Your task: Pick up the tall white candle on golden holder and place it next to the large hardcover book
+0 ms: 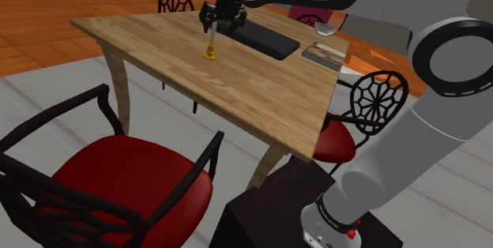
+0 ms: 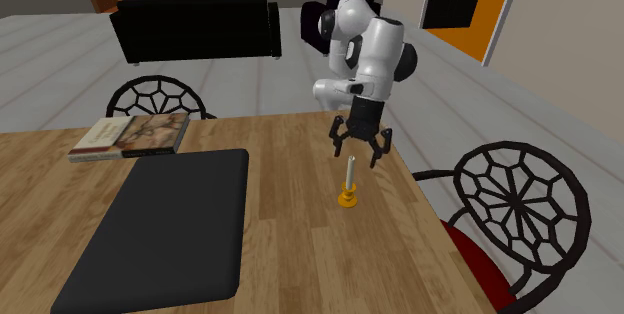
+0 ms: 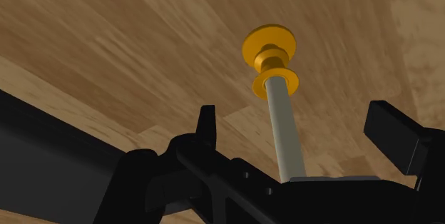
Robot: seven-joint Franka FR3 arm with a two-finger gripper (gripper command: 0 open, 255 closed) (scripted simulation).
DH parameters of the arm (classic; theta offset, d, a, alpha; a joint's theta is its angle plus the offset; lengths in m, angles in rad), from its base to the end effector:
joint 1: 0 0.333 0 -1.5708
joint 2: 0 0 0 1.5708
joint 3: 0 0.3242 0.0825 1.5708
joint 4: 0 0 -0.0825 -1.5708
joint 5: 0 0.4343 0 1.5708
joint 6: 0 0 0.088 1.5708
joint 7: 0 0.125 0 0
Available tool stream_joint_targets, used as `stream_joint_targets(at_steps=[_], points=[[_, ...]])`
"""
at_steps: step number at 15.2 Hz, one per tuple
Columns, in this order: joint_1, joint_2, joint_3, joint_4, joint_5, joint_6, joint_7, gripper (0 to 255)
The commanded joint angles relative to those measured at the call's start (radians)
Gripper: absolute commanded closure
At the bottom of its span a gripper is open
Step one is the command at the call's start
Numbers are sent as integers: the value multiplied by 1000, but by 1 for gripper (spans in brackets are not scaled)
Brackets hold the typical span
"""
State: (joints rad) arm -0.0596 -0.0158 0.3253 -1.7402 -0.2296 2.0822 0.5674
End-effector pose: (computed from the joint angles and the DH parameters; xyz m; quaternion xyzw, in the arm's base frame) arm 0.6268 0.1563 0.5885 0.9720 -0.1094 0.2060 0.0299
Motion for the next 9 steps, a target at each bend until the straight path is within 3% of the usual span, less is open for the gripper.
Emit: stream_joint_targets(at_steps=[1, 9], points=[[2, 29, 3, 27, -22, 10, 21, 0], [-2, 70, -3, -5, -43, 80, 35, 0]])
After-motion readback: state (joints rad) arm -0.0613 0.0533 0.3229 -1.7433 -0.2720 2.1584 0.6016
